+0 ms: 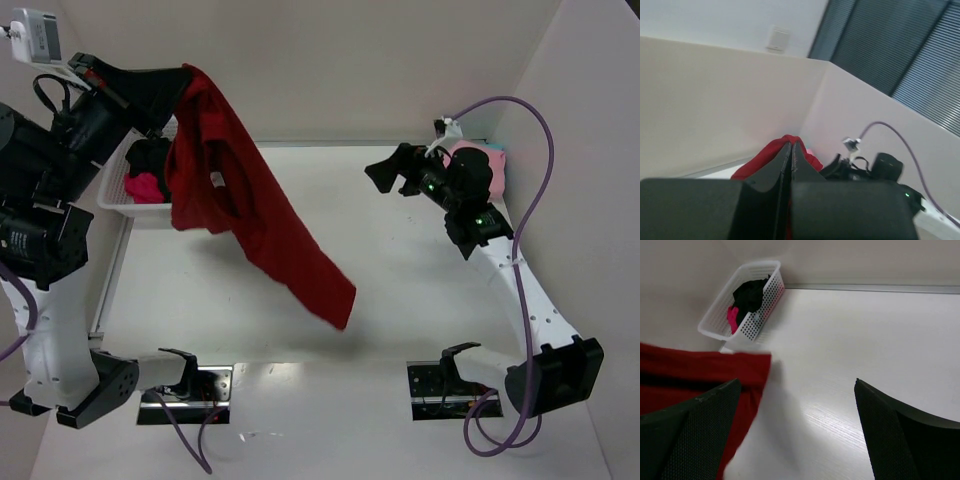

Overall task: Fold and stack the t-shirts
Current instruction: Move the tshirt to the center of the board

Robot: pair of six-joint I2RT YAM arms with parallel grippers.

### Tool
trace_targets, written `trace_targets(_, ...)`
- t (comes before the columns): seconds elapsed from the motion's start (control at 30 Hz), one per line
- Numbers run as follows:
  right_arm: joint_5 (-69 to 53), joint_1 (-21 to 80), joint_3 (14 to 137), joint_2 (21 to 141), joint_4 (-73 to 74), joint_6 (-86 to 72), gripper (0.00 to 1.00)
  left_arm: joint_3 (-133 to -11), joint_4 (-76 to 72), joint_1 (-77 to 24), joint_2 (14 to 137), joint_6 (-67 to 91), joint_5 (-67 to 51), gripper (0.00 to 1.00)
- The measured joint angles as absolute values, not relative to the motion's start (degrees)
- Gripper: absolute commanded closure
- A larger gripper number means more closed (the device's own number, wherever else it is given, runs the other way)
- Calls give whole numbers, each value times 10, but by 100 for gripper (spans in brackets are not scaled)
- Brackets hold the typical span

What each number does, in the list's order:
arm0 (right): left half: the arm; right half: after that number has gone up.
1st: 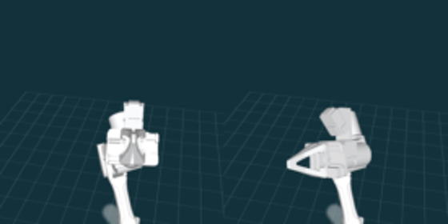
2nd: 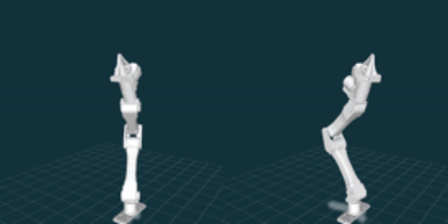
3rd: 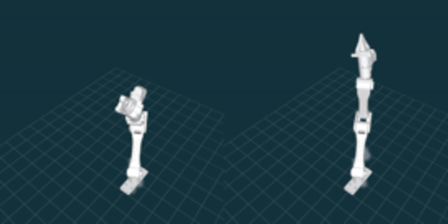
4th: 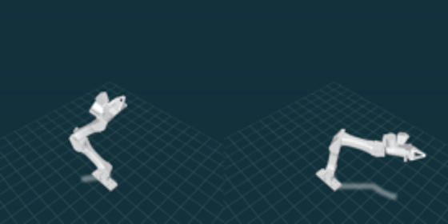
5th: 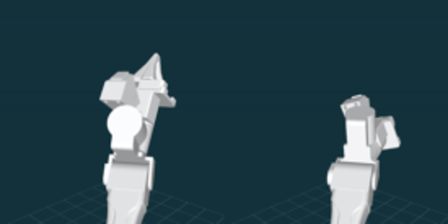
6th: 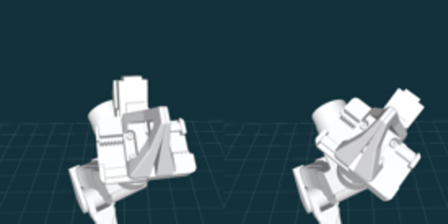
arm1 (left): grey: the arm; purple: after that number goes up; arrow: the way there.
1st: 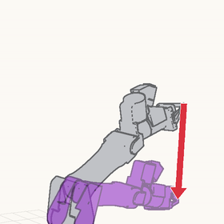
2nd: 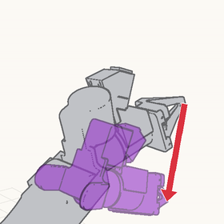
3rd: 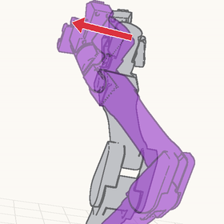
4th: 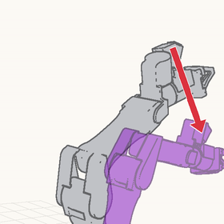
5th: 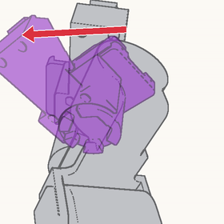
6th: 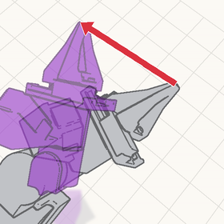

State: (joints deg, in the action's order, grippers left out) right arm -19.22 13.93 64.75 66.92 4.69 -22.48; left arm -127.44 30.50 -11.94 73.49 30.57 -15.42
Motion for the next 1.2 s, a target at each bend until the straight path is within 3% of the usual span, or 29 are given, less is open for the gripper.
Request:
trace_targets(0.2,-196,140,629,643,47,-225,0,-1237,282,-119,717,322,-218,100)
trace_targets(0.5,-183,140,622,567,66,-221,0,-922,220,-120,682,322,-204,100)
trace_targets(0.73,-175,139,601,553,84,-226,0,-783,204,-126,707,308,-189,100)
trace_targets(0.93,-146,139,584,567,122,-226,0,-792,199,-199,797,246,-160,100)
trace_targets(1.2,-127,139,584,620,136,-227,0,-927,235,-289,875,207,-4,100)
